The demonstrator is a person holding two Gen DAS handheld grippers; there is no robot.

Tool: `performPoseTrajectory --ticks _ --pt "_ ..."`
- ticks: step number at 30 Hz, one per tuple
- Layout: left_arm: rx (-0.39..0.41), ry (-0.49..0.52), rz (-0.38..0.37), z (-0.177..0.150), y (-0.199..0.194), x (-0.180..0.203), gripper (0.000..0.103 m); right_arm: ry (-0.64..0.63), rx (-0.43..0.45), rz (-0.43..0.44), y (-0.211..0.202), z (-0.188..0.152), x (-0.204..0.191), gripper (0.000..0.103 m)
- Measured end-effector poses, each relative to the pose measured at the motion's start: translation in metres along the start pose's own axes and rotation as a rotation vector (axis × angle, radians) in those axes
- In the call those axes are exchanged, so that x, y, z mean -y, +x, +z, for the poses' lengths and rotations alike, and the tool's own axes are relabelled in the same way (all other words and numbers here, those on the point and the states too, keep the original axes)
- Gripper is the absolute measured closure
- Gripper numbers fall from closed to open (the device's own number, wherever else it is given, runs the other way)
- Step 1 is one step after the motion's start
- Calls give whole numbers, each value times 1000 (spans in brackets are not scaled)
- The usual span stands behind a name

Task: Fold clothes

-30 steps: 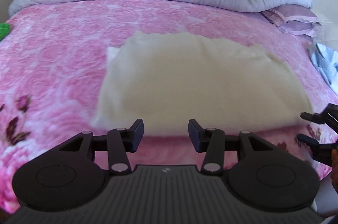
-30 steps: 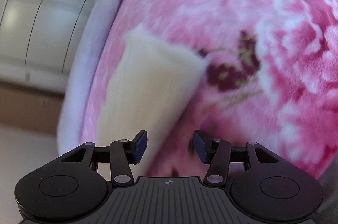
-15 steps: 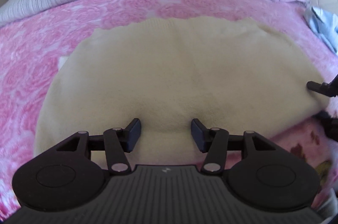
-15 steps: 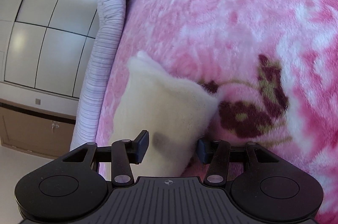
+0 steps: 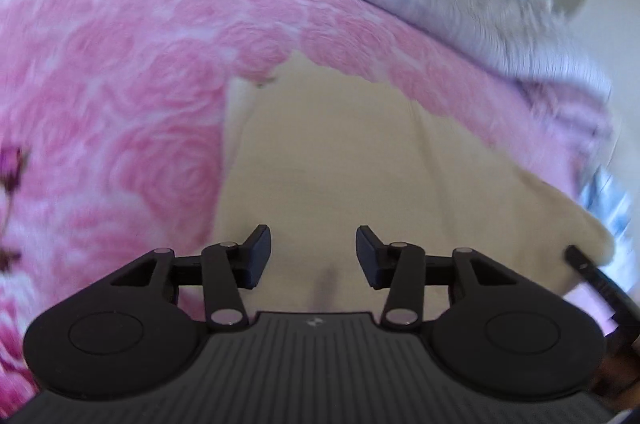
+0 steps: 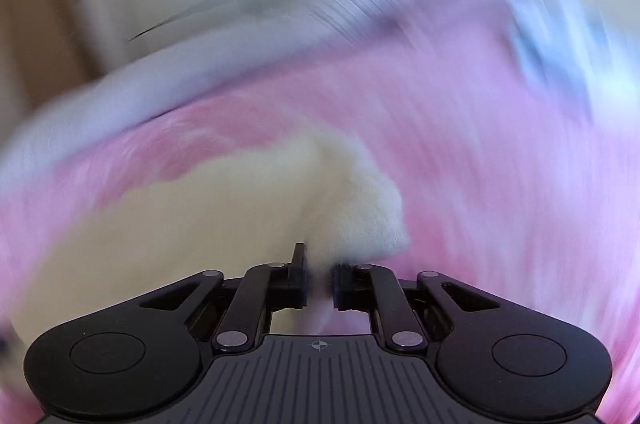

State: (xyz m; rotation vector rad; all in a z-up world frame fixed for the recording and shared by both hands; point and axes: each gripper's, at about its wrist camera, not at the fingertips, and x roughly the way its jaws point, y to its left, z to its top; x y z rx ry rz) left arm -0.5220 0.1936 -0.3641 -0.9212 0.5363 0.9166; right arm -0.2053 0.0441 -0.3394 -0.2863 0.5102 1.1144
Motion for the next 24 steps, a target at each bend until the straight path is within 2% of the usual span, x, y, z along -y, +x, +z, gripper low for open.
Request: performPoseTrajectory --ticks 3,6,9,10,11,13,15,18,20,22,24 --pt "-3 -89 -63 0 -9 -24 62 -296 91 113 -15 3 -75 95" --pt "-5 -157 -127 -2 -18 -43 62 -496 102 255 -20 -19 -137 95" --pt "-8 -220 -173 -7 -23 -56 62 -606 4 368 -10 -47 -177 92" --pt "-10 -229 -175 -8 -24 -59 62 -641 -50 393 -4 -55 -186 88" --pt "-10 -232 -182 -10 -25 -60 62 -683 -58 398 -3 -61 -191 85" --pt "-8 -242 -193 -11 -27 -61 62 -753 -46 405 -6 -65 -194 61" --pt "-7 -251 -191 -9 -29 -61 62 -733 -94 461 -10 -55 -182 55" --pt "-4 -230 -192 0 -32 -56 61 -661 -150 503 -15 -26 -151 55" --pt "-16 -208 -189 10 -30 -50 58 -605 -217 518 -9 2 -128 55" --pt "-36 -180 -187 22 -21 -42 54 -541 -322 504 6 34 -108 54" --pt "-72 -164 -196 34 -4 -35 53 -426 -450 481 42 65 -95 54"
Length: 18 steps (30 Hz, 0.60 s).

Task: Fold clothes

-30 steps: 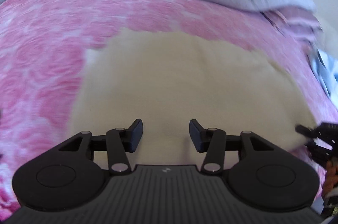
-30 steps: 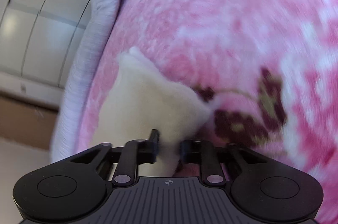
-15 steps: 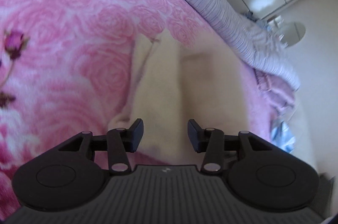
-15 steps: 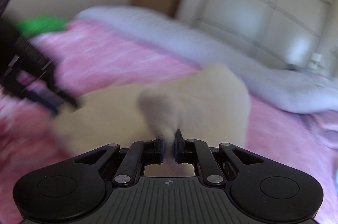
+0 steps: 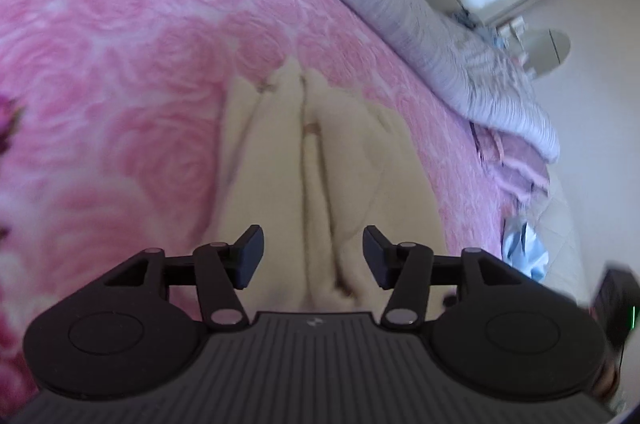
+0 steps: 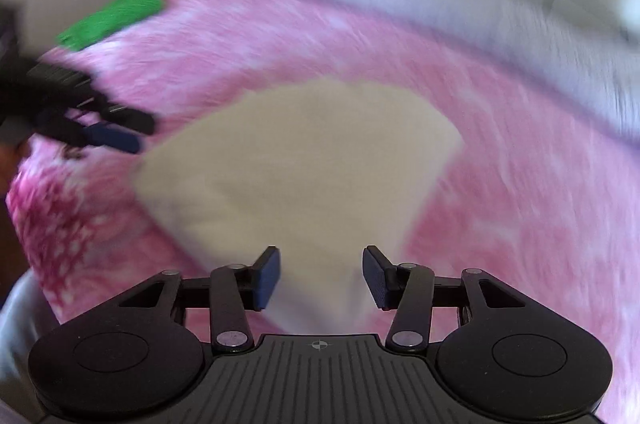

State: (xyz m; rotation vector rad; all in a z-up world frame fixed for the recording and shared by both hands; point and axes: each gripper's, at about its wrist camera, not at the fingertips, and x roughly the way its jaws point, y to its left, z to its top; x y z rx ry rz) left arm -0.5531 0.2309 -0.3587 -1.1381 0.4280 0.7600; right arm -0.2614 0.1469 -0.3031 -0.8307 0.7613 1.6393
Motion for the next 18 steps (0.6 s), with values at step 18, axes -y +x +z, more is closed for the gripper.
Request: performPoseTrajectory --ticks 18 --pt "-101 -51 -97 57 92 -2 92 529 -129 312 94 80 121 54"
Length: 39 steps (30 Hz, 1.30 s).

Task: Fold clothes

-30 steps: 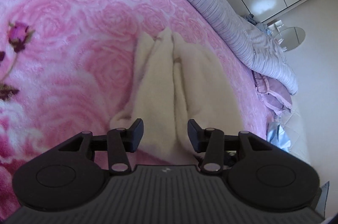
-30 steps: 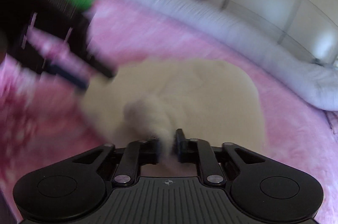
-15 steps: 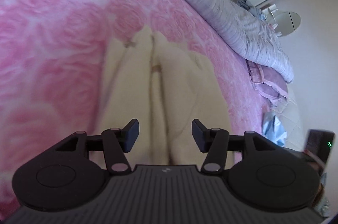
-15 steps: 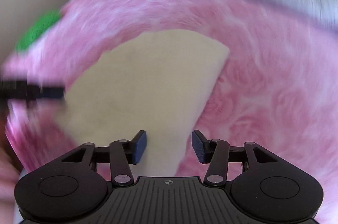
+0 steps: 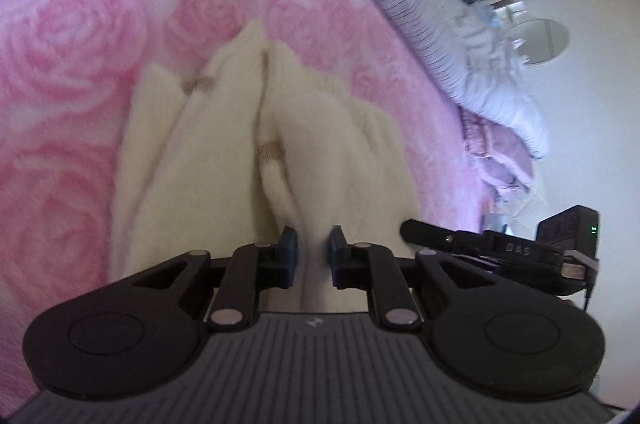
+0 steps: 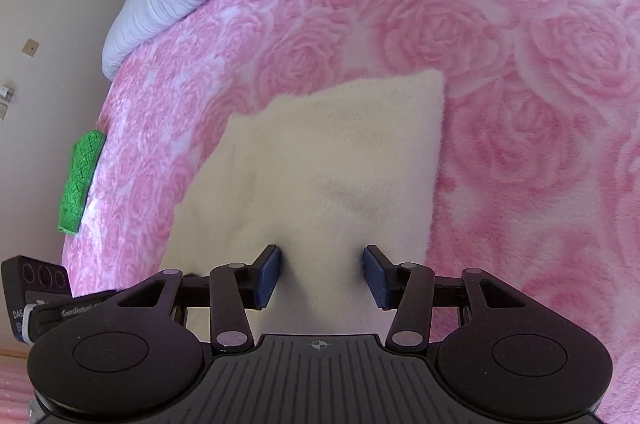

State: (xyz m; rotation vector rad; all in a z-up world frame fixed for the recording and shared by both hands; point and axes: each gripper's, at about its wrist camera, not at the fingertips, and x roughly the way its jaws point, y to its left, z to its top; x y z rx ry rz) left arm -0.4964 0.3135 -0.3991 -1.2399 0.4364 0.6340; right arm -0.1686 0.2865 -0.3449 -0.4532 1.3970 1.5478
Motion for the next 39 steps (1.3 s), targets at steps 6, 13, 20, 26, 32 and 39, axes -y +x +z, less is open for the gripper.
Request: performPoseTrajectory --ticks 6,13,20,26,32,39 --pt "82 45 21 16 -43 -12 92 -77 -14 7 11 -5 -32 55" --pt "47 10 23 25 -43 -46 92 -247 -4 -104 37 -20 -79 56" --pt "63 9 13 23 -44 -48 92 -276 19 -131 40 -28 -81 56" --pt "64 10 24 21 -45 -46 92 -292 27 -144 41 -30 -84 56" --pt "70 18 28 20 -45 -45 92 -296 29 -152 42 -30 -86 56" --pt "59 32 35 21 -43 -45 90 -299 32 -158 44 -29 -87 56"
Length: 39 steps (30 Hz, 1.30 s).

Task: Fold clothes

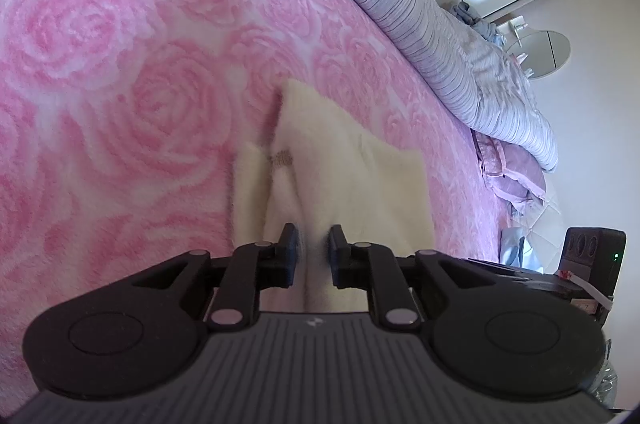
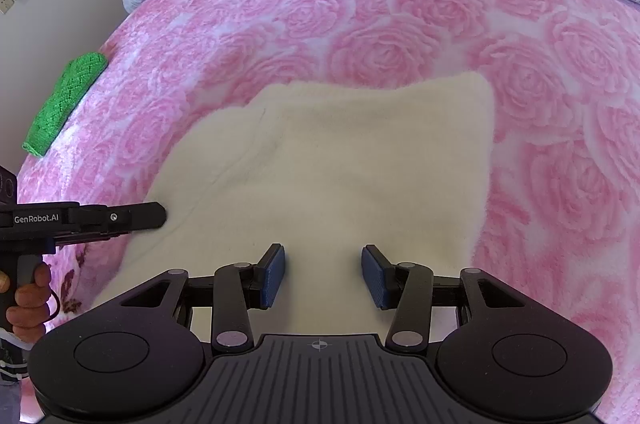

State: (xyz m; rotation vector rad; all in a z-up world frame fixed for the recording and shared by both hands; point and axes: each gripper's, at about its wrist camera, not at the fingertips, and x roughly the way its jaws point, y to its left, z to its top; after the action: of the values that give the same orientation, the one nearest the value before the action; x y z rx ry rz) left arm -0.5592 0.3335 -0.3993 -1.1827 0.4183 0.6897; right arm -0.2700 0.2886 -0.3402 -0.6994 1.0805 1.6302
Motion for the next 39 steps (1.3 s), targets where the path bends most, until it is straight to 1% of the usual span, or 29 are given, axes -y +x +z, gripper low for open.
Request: performPoseTrajectory --ticks 3,8,11,12,14,16,18,20,21,23,24,25,26,28,30,31,33,37,39 --pt "5 23 -1 0 -2 3 92 1 1 5 0 0 1 56" --pt "21 32 -27 0 -13 7 94 2 3 13 -1 0 2 56" --pt "60 39 -21 3 -24 4 96 -1 3 13 -1 0 0 56" --pt "73 42 -19 4 -28 4 103 -1 3 14 -1 0 -1 56" --pt "101 46 -10 6 -35 2 103 -5 1 7 0 1 -3 56" --pt "133 32 18 10 -42 -5 103 -10 0 -2 2 1 -5 56" --pt "120 -3 22 9 -40 -13 103 -10 3 -6 4 0 -6 56" --pt "85 -16 12 3 -37 -14 103 -8 10 -5 6 -2 -6 56" --pt "67 -22 6 0 -35 -14 101 -3 16 -1 6 -3 -5 55" --pt "49 -28 -17 -7 -37 -13 92 7 28 7 7 -5 -3 55" --pt "46 -32 -32 -11 -39 -12 81 26 40 18 5 -7 0 55" --pt "48 -42 -44 -15 -42 -11 72 52 54 33 2 -8 4 55" --pt "44 -48 -53 -19 -44 -11 70 78 69 48 -1 -10 8 55" --pt "35 -61 -72 -27 -49 -9 70 131 99 75 -10 -14 16 55" --pt "27 -70 -86 -34 -53 -7 68 185 138 93 -27 -26 26 55" --pt "22 -72 -87 -38 -55 -6 65 204 157 89 -37 -34 32 55" --pt "9 -69 -81 -47 -59 -4 62 229 178 56 -54 -51 41 55" --pt "-19 -85 -68 -64 -66 -9 62 273 150 87 -63 -74 46 55" --pt "-25 -98 -74 -70 -68 -10 62 295 133 108 -67 -86 48 55"
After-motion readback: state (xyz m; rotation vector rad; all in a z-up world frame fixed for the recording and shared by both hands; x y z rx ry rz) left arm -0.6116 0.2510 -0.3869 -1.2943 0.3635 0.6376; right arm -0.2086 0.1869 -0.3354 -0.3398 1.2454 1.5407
